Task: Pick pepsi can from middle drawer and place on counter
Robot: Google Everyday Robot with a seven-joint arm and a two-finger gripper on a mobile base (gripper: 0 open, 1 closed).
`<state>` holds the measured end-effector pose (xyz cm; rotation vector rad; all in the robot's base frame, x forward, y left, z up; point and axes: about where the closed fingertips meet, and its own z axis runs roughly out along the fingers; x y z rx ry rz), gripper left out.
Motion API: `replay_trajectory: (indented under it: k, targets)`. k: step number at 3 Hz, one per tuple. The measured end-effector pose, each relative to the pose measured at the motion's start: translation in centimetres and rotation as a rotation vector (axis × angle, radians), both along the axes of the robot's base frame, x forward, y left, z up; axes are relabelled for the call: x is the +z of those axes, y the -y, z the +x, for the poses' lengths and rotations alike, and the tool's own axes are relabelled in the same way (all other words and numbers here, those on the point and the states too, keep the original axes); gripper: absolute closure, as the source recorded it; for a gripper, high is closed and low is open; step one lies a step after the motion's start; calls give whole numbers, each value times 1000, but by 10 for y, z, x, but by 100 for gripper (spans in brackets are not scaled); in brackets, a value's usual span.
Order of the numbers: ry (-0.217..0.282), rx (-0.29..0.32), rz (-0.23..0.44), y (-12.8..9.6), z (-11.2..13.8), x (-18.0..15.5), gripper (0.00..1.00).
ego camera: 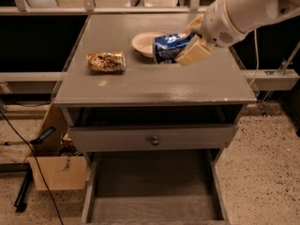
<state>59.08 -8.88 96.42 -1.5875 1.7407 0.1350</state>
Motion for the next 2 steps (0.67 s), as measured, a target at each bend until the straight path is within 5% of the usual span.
replay_trajectory:
  k: [2]
  targets:
    - [-4,-6,-16,-7,23,-8,100]
